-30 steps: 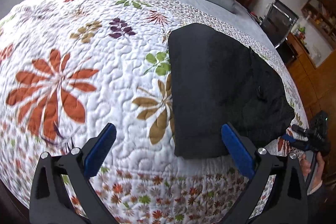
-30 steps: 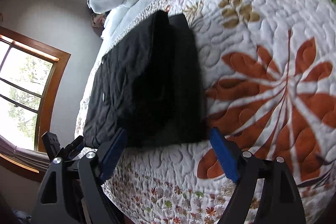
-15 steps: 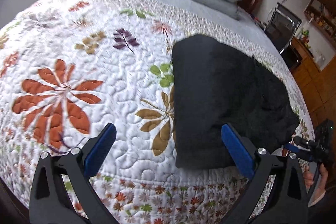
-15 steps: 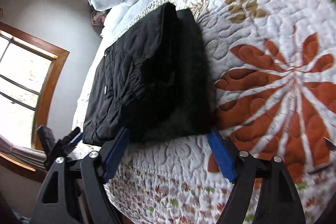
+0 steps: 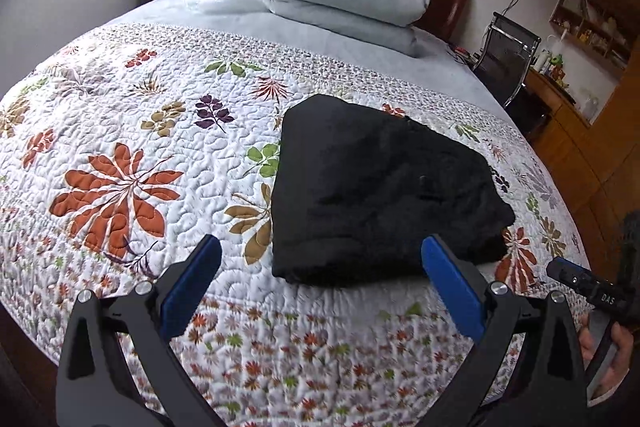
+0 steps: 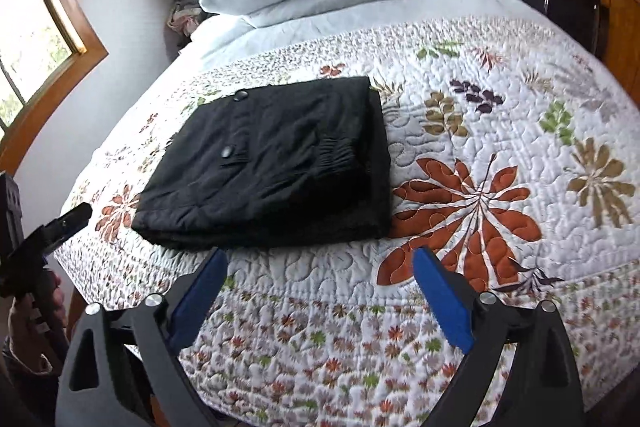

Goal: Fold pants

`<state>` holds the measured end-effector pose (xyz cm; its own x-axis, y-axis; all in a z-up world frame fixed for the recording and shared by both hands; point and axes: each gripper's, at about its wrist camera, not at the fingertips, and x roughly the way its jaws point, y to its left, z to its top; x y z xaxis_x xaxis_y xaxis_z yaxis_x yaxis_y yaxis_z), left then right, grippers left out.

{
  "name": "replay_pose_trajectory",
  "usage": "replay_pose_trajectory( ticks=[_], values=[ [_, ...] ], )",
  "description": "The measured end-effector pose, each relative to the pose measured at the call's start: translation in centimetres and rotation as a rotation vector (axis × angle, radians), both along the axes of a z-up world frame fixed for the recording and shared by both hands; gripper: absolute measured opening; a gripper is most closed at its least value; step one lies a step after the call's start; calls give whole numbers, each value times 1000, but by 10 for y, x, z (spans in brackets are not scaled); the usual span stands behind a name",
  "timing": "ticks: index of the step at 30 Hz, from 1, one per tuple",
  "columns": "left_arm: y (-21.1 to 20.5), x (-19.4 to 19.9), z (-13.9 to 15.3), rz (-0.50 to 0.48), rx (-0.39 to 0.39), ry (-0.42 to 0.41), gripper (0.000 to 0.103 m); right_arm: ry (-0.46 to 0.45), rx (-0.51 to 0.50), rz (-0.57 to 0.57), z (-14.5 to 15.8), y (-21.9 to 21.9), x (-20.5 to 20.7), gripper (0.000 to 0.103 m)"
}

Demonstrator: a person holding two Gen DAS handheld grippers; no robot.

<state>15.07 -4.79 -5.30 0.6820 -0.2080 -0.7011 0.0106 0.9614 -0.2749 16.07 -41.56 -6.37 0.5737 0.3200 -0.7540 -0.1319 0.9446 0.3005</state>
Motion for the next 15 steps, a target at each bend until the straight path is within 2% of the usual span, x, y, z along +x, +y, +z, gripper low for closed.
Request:
replay_pose_trajectory(
  ticks=[5,8,15],
  values=[
    [-3,-14,4,0,57,-11,100,-11,4,16,5,6,-19,95],
    [-5,-20,5,-3,76,-5,100,1,-14,14,1,10,-25,95],
    [-18,-42,19,-38,138,-25,100,47,27,-22,-1,15,-37,95]
  ],
)
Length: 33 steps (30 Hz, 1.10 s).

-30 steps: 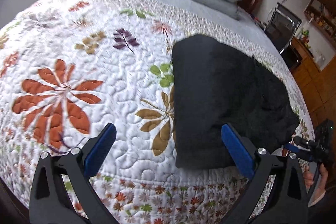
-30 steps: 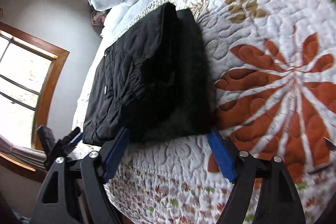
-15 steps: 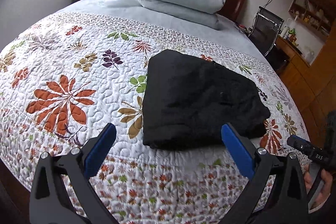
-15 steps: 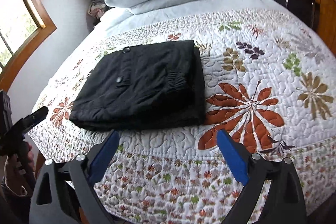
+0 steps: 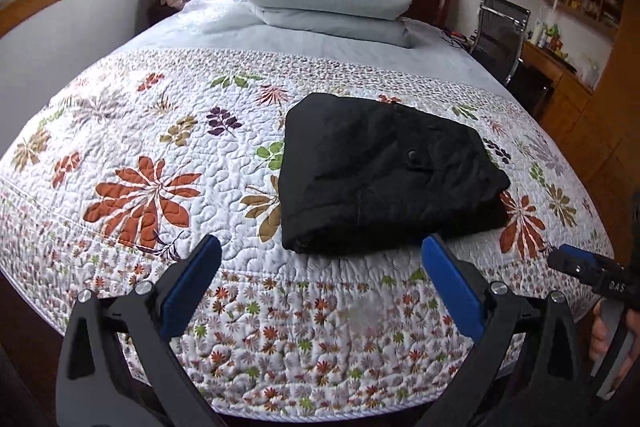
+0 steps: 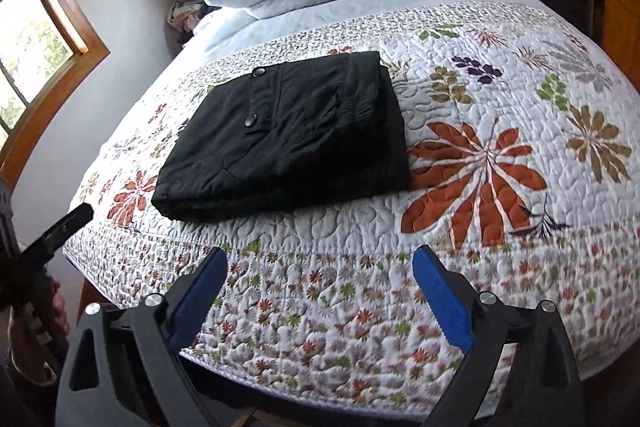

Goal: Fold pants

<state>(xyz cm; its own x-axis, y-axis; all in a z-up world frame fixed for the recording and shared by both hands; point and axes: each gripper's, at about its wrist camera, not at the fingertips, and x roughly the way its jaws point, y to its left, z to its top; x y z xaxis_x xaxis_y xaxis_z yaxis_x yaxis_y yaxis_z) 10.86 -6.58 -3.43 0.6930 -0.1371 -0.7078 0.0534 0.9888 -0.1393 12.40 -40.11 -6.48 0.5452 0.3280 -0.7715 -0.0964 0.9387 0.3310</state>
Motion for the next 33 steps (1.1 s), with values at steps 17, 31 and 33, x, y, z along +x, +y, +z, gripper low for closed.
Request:
replay_pose_trajectory(
  ticks=[17,31,33],
  values=[
    [-14,-49,48,-51,30,-28,100,-102,-81,11,53,36,-45,96],
    [-14,-69,49,-49,31,-25,100,-103,-95,8,55,47,-66,96],
    [-17,-71,48,-55,38,-24,100,-105,-99,7,57,49,-67,96]
  ],
)
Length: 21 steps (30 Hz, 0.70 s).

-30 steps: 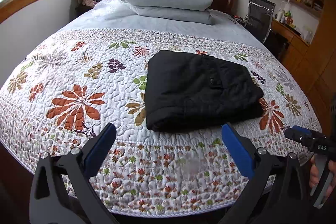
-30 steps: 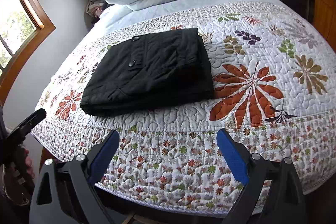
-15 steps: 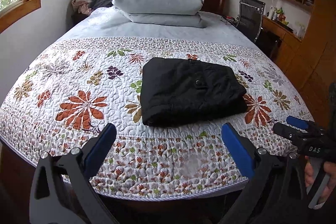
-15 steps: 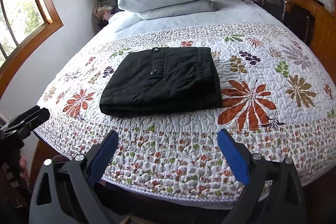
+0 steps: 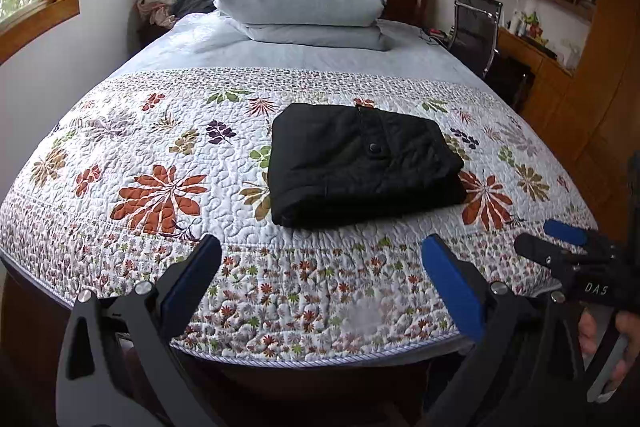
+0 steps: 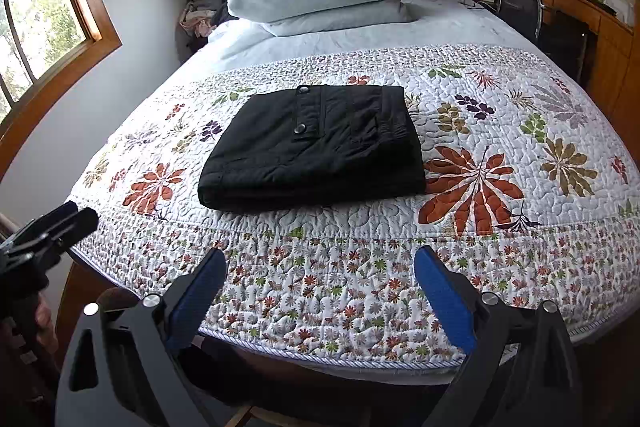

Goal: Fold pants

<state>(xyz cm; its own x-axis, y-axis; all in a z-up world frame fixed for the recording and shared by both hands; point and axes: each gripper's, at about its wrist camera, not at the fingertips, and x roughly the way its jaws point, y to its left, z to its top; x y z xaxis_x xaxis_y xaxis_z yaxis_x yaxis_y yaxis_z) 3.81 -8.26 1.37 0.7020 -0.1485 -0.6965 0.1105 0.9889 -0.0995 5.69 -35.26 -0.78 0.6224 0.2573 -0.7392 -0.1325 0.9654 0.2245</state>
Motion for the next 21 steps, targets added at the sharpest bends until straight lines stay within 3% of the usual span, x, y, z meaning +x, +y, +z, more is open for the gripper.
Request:
replay_pose_trajectory(
  ticks=[14,21],
  values=[
    [-9,-9,5,-33,15,-17,100,-41,-35,-19,19,-2,-12,96],
    [-3,-8,5,-7,-16,-8,100,-52,-43,-2,23,1,-14,96]
  ],
)
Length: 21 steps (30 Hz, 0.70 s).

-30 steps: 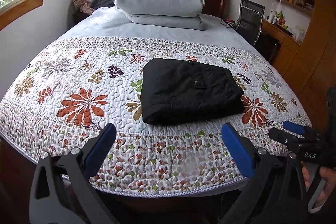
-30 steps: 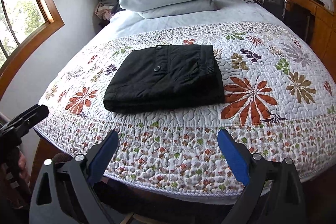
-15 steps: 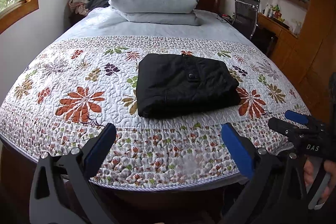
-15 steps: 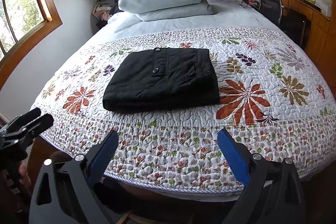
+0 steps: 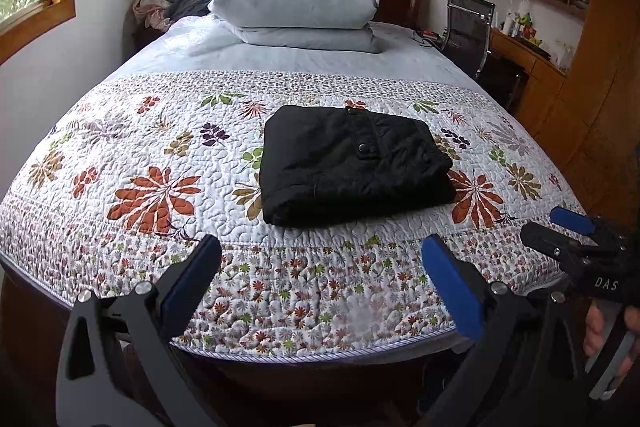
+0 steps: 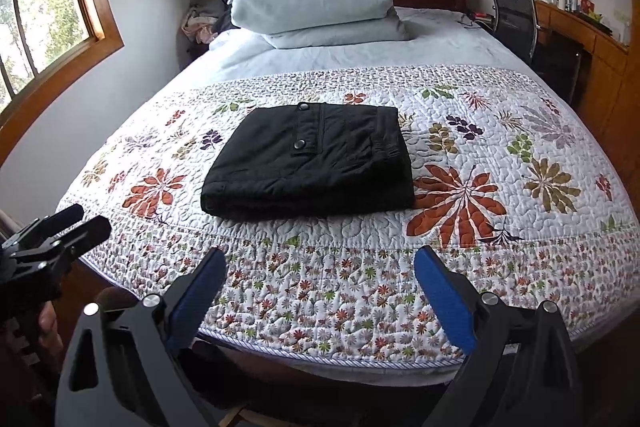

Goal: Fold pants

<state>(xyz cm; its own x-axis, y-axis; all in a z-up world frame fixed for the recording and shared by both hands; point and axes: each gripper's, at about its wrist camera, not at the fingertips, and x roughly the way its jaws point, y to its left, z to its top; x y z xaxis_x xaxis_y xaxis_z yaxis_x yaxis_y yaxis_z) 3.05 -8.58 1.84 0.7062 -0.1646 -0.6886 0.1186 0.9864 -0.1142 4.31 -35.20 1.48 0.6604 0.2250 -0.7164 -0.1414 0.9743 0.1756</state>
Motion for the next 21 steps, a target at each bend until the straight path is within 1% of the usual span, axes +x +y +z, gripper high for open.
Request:
replay_pose_trajectory(
  ticks=[7,21],
  values=[
    [1,-1,2,15,20,-6,100,2,2,9,-1,2,0,96],
    [4,3,-4,34,53,8,100,6,-1,11,-3,2,0,96]
  ],
)
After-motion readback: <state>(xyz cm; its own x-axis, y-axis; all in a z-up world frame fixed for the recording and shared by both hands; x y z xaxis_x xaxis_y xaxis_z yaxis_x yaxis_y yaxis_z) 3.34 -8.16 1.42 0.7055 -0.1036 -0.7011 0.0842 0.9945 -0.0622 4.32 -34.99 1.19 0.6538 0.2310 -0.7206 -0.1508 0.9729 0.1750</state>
